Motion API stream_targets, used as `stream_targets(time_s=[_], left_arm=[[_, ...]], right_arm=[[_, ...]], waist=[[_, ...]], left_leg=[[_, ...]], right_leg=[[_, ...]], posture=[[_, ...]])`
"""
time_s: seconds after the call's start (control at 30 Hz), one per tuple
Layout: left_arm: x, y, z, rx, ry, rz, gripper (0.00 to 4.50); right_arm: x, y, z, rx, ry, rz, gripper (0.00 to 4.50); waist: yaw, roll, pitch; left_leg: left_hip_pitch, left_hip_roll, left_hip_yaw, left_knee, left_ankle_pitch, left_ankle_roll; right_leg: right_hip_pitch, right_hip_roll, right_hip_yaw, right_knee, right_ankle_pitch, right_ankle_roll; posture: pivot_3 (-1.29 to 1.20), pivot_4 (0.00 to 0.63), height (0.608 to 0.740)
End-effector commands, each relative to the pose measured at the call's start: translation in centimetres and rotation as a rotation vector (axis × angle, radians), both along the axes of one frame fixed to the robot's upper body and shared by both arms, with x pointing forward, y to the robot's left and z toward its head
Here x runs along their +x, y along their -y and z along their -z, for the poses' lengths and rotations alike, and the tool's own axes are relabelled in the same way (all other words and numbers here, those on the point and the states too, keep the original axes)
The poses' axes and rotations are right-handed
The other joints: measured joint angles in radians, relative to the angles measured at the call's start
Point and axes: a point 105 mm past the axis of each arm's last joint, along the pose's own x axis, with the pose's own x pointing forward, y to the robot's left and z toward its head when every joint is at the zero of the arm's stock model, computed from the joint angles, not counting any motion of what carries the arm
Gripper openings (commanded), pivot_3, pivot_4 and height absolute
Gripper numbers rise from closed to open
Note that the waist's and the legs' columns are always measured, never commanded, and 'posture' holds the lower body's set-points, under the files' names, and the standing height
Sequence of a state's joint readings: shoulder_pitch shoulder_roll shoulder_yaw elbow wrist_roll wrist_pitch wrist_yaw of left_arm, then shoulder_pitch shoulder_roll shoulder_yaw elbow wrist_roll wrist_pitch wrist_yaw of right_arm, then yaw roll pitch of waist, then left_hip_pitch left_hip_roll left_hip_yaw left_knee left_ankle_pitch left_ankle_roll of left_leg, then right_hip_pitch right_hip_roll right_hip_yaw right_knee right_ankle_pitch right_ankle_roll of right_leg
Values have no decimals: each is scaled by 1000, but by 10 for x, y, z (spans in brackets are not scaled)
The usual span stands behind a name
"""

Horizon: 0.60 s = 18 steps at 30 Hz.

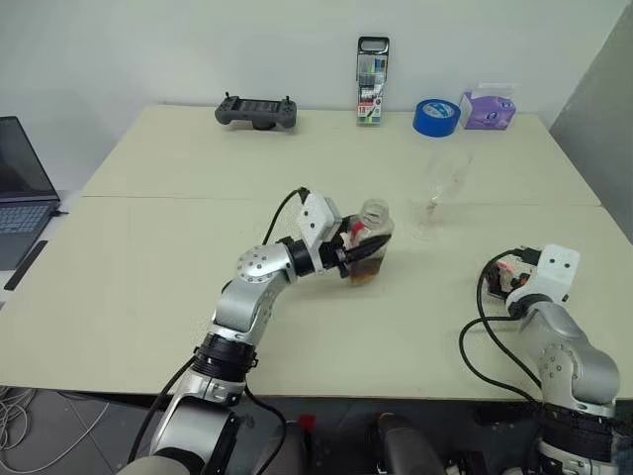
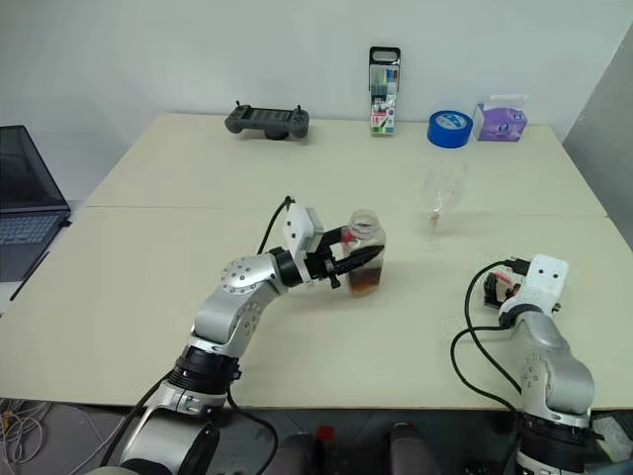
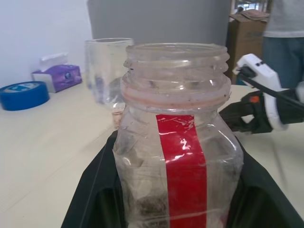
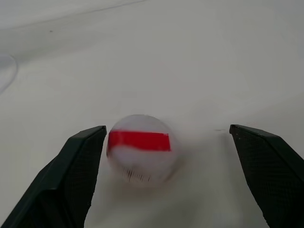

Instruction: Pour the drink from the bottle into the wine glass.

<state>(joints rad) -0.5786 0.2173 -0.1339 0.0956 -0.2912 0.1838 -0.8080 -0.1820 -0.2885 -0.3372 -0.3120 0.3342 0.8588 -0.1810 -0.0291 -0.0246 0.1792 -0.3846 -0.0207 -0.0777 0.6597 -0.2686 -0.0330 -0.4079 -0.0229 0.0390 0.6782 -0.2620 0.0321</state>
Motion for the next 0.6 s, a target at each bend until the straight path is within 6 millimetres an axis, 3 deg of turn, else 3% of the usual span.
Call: stream_targets(time_s=[0.03,0.13,0.33,0.4,0.47,0.53,0.6], left_arm=[[8,-9,-20,-59,48,-54,1871],[11,-13,-19,-53,51,-75,1871],[31,-37,-23,-49,60,-206,1871],[52,-62,-29,-46,53,-368,1871],[69,-87,-38,-74,54,-516,1870],[78,-108,-40,-58,73,-628,1870],[86,-127,-35,-46,68,-733,1870]], right_arm=[[-4,-1,-6,-103,-49,-19,4500],[-5,7,-10,-102,-28,23,4500],[6,-35,-84,-230,280,-158,4500],[12,-63,-107,-255,349,-294,4500],[14,-105,-116,-161,357,-530,4500],[0,-157,-120,-54,340,-860,4500],[-8,-182,-130,-47,378,-1024,4500]], waist=[[0,0,0],[0,0,0],[-4,0,0],[-6,0,0],[-8,0,1],[-8,0,1],[-5,0,1]], left_leg=[[0,0,0,0,0,0],[0,0,0,0,0,0],[0,0,0,0,0,0],[1,-1,0,0,0,0],[1,-1,0,0,0,0],[1,-1,-2,-1,0,0],[0,0,-4,-2,0,1]], right_leg=[[0,0,0,0,0,0],[0,0,0,0,0,0],[0,0,-1,0,0,0],[0,1,-1,0,0,1],[0,2,-2,0,-1,1],[0,3,-3,0,0,0],[0,3,-3,-1,0,1]], posture=[[0,150,740],[0,150,740],[0,150,740],[0,150,740],[0,150,740],[0,150,740],[0,150,740]])
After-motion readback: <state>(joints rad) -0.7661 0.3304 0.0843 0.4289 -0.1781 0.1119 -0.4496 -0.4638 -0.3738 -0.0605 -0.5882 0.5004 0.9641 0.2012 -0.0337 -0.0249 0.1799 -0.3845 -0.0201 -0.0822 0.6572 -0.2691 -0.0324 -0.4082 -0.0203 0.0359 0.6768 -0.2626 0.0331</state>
